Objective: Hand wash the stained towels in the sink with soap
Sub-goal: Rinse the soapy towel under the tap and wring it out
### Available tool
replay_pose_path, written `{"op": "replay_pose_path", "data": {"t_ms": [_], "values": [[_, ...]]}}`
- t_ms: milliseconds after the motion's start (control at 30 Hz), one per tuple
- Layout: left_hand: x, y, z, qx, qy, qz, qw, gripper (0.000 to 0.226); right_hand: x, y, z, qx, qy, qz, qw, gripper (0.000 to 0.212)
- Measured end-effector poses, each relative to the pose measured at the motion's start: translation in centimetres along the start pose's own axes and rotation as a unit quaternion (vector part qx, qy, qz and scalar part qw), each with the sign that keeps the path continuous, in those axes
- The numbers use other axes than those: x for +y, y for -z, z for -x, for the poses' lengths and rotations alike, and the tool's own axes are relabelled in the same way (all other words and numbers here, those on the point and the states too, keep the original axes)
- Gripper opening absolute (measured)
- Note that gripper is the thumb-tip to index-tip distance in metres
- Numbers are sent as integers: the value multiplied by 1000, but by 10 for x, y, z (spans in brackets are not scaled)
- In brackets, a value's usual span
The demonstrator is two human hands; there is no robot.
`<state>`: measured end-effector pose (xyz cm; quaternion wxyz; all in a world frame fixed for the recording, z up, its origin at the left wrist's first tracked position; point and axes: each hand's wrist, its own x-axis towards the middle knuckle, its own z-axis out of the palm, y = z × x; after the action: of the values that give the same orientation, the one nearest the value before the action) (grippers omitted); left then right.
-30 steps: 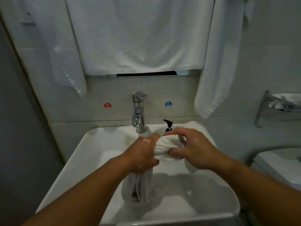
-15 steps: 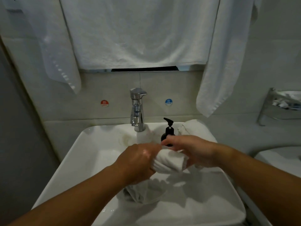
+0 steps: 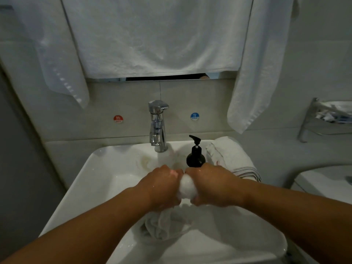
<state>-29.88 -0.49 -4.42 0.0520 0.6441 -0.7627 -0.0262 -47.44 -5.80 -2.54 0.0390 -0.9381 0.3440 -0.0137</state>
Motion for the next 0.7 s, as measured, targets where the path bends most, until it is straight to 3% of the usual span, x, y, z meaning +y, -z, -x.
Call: {"op": "replay_pose_path", "data": {"t_ms": [267, 400, 500, 600, 700], "values": [[15, 2, -2, -45, 51, 140, 988, 39, 18, -17, -6, 194, 147, 141, 960, 39], [15, 0, 0, -65, 73, 238, 966, 30, 26, -26, -12, 245, 192, 143, 940, 31], [14, -1, -1, -78, 73, 275, 956, 36, 28, -29, -10, 277, 189, 122, 934, 36], [13, 0, 1, -59, 61, 219, 972, 53, 20, -26, 1, 212, 112, 57, 969, 37], [10, 0, 2, 42, 28, 125, 991, 47, 23, -4, 8, 83, 52, -115, 989, 50]]}}
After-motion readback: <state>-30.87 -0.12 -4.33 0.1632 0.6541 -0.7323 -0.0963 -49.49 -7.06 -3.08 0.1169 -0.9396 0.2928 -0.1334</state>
